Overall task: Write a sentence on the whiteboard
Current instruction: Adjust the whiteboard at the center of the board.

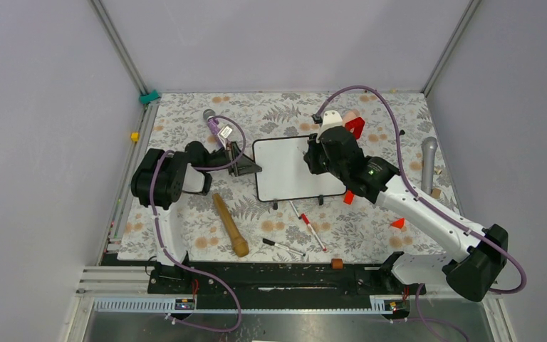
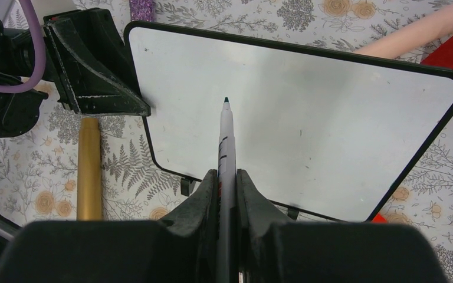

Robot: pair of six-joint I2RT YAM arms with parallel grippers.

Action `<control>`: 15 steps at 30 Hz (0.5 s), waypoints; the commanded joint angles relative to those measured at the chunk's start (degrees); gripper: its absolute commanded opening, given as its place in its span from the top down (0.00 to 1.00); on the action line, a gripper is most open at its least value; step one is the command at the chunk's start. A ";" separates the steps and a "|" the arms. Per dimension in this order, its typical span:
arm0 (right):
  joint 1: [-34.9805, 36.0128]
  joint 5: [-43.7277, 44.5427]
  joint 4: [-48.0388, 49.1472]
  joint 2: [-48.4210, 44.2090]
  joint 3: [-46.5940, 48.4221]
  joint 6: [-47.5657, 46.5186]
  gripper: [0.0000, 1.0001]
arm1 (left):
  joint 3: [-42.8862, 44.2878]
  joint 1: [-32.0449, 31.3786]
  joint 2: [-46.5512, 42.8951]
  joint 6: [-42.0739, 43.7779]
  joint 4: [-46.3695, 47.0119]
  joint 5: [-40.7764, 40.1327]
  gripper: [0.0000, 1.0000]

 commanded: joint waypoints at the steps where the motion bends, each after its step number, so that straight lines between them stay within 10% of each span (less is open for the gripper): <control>1: -0.26 0.85 0.44 -1.33 -0.55 0.34 1.00 | 0.08 -0.84 -0.69 1.62 3.72 0.72 0.64; 15: -0.25 0.93 -2.43 -5.48 -2.03 -0.90 1.00 | 1.13 -0.59 -0.03 2.02 3.81 2.13 0.76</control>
